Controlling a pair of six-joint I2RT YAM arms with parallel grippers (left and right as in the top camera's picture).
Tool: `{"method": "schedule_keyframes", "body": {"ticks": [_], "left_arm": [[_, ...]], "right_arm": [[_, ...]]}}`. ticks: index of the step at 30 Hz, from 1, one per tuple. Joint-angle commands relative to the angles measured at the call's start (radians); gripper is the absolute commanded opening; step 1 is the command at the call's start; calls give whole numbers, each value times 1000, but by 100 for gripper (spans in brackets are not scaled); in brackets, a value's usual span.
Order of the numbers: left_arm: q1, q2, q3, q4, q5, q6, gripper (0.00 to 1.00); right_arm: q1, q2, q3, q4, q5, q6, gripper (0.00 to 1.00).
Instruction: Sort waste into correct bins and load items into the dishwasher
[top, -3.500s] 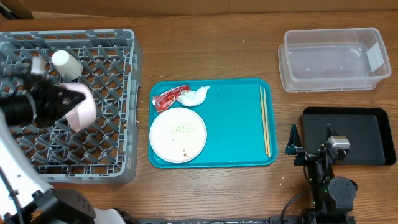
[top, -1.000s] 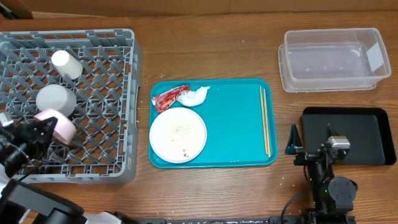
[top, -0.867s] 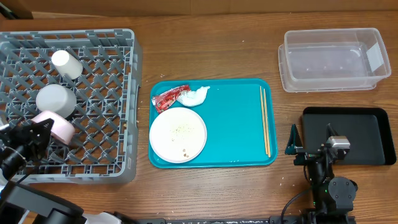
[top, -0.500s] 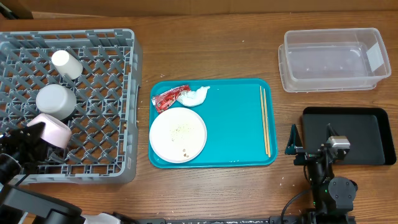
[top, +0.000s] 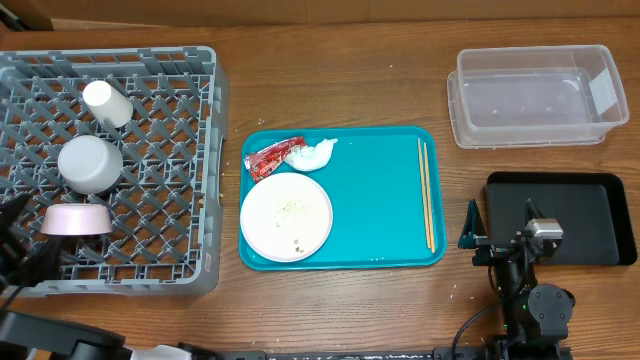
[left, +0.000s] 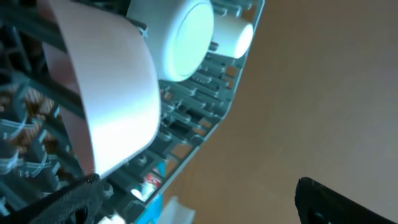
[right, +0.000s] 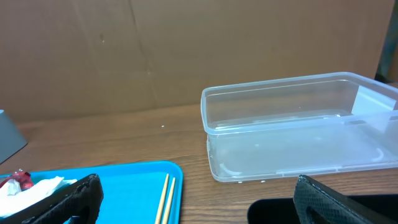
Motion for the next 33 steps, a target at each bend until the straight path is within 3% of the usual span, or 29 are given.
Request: {"method": "schedule_keyframes", "body": {"ticks": [1,4,7,8,10,11,13,16,25,29,33], "left_arm": [[20,-3,89,-61,28,-5,100],[17,-18,152,-119,29,26,100],[-8,-50,194,-129,27,64,89],[-24,-62,201,-119,26,87,72],[-66,-79,205,-85,-25,101,21],[-87,-82,205,-73,-69,101,4],[-145,-80,204,-71,-206,100,4],[-292,-73,188,-60,-541,40,4],[-497,-73,174,-49,-1000,-118,4],[-529,-73,139,-35,-1122,-200,4],[-532,-73,66,29,-1136,-206,4]], "right_arm": [[3,-9,-11,7,9,-4,100],[3,-9,-11,7,9,-4,100],[3,-9,-11,7,9,-4,100],[3,-9,-11,7,9,-4,100],[3,-9,-11,7,9,-4,100],[3,-9,-11,7,9,-4,100],[3,-9,-11,7,9,-4,100],[3,-9,-11,7,9,-4,100],[3,-9,-11,7,9,-4,100],[3,-9,-11,7,9,-4,100],[3,-9,-11,7,9,-4,100]]}}
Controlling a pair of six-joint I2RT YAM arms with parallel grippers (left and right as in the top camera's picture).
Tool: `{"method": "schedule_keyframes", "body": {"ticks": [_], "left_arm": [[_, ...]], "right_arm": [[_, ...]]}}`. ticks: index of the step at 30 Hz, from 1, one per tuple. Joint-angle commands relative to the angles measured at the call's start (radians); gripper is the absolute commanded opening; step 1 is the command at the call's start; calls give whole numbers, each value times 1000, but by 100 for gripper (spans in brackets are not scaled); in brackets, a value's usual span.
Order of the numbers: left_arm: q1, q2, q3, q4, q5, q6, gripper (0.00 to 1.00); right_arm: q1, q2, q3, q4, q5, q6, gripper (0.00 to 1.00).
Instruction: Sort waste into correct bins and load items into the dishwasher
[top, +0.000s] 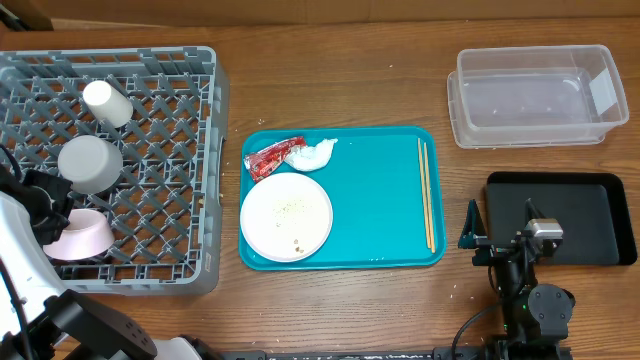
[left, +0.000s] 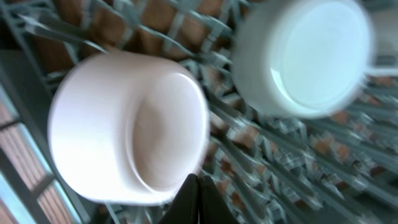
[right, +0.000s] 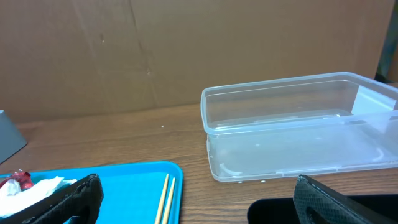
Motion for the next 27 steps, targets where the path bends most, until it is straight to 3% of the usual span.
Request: {"method": "schedule_keyframes", "body": {"ticks": [1,12,19,23,27], "left_arm": [[-5,-7,-81,46,-113,-53,4],[-3,-7,-154,81,-127,-56,4],[13,-9,-104,-3,-103,-72,4],[14,-21,-8,-124,-40,-59,4],[13,-47,115,-203,179,116,4]], "right_arm": [[3,-9,-11,6,9,-4,100],[3,-9,-11,6,9,-4,100],[3,-9,-11,6,9,-4,100],[3,-9,-11,6,8,-4,99],[3,-9,-11,6,9,-4,100]]}}
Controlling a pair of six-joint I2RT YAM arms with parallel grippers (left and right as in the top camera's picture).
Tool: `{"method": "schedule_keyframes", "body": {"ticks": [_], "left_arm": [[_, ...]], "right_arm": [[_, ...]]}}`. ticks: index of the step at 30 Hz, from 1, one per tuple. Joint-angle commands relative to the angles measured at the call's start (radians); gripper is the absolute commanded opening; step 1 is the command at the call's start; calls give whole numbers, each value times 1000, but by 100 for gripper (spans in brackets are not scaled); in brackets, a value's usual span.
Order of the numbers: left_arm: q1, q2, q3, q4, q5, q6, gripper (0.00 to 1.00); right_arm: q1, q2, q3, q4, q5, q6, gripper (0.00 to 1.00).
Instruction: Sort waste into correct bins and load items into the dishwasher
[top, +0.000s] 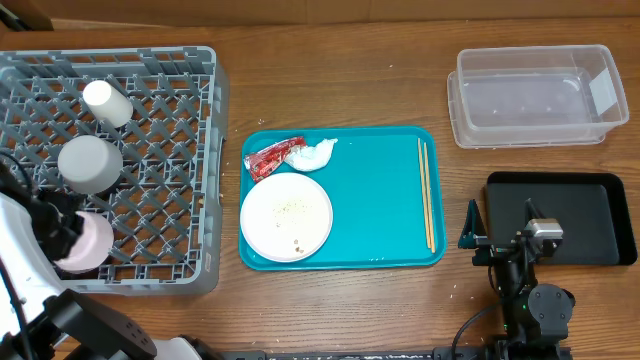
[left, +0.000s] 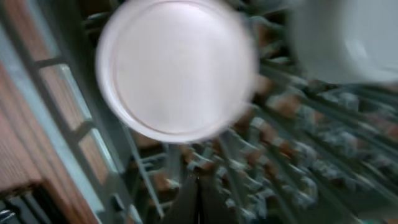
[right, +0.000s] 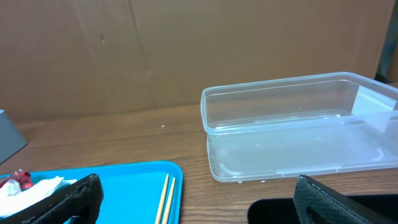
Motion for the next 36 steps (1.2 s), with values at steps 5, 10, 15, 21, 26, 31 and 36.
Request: {"method": "schedule_keyframes", "body": {"ticks": [5,10,15,21,26,31,36], "left_arm": [[-12,-111,182,-58,579,304,4],[-124,-156,182,-65,727,391,25],[-309,-145,171,-79,720,459,100],[-575,-107,151,-31,687,497,100],[-803,-53,151,-31,612,479,100],[-979,-33,151,-54,381,364,100],[-1101,-41,152,-129,15,60,100]], "right_arm": [[3,-9,-11,6,8,-4,100],[3,-9,-11,6,9,-4,100],[3,-9,-11,6,9,-4,100],[3,-9,-11,6,9,-4,100],[3,-9,-11,6,9,-4,100],[3,-9,-11,6,9,-4,99],[3,-9,-11,6,8,-4,100]]}}
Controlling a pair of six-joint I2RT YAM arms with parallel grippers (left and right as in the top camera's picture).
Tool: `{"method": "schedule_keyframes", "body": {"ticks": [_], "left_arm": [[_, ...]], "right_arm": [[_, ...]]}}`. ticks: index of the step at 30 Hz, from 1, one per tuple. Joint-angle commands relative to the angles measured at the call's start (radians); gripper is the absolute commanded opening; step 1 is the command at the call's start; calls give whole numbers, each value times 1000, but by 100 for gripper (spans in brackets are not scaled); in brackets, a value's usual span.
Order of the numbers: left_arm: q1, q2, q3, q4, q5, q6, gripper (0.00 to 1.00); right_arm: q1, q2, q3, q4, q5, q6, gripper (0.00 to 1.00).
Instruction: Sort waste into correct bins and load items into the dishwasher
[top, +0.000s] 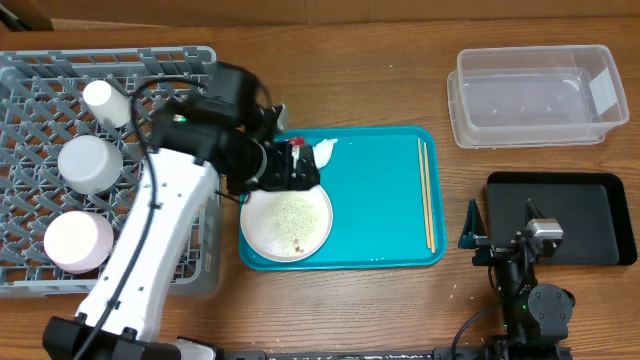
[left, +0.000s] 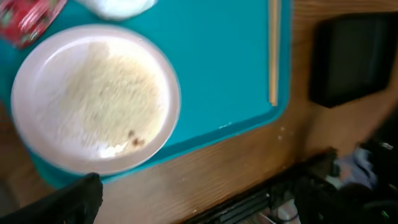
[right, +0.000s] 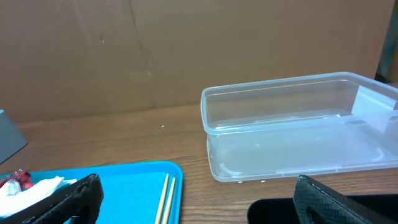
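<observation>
My left gripper (top: 290, 168) hangs open over the left part of the teal tray (top: 380, 215), above the far rim of the white plate (top: 288, 225). Nothing sits between its fingers. In the left wrist view the crumb-strewn plate (left: 93, 106) fills the left side, with the red wrapper (left: 25, 15) and white tissue (left: 118, 5) at the top edge and the chopsticks (left: 272, 50) to the right. The grey rack (top: 150, 80) holds a pink bowl (top: 75, 240) base-up, a white bowl (top: 88, 163) and a white cup (top: 100, 100). My right gripper (right: 199, 199) rests open near the black bin (top: 575, 215).
A clear plastic bin (top: 535, 95) stands at the back right of the wooden table, the black bin in front of it. The chopsticks (top: 426, 195) lie along the tray's right side. The left arm spans the gap between rack and tray.
My left gripper was shut above the pink bowl at the rack's front left; now it is open over the tray beside the plate. The pink bowl stays base-up in the rack. The right arm is unchanged.
At first the pink bowl stood on edge at the rack's front left with my left gripper open beside it. Then the gripper was shut over the tilted bowl, then over the bowl lying base-up. Now the bowl rests there and the gripper is over the tray.
</observation>
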Motion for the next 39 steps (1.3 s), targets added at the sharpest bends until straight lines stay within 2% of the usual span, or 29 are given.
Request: {"method": "schedule_keyframes", "body": {"ticks": [1,5,11,14,18,20,22,24,27,31,33,36,39], "left_arm": [[-48,-14,-7,-55,-346,-272,100],[-24,-48,-7,-141,-436,-385,100],[110,-121,-7,-174,-446,-389,100],[152,-131,-7,-152,-375,-389,100],[150,-118,-7,-17,-160,-388,100],[117,-103,-7,67,-90,-389,100],[52,-77,-8,131,-87,-389,99],[-19,-45,-7,172,-103,-396,93],[-138,11,-7,206,-178,-446,91],[-266,68,-7,274,-320,-450,89],[-309,85,-7,300,-378,-449,90],[-348,101,-7,304,-476,-448,97],[-359,105,-7,298,-542,-449,97]], "right_arm": [[3,-9,-11,7,8,-4,100],[3,-9,-11,7,8,-4,100],[3,-9,-11,7,8,-4,100],[3,-9,-11,7,8,-4,100],[3,-9,-11,7,8,-4,100],[3,-9,-11,7,8,-4,100],[3,-9,-11,7,8,-4,100],[3,-9,-11,7,8,-4,100],[3,-9,-11,7,8,-4,100],[3,-9,-11,7,8,-4,100],[3,-9,-11,7,8,-4,100],[3,-9,-11,7,8,-4,100],[3,-9,-11,7,9,-4,100]]}}
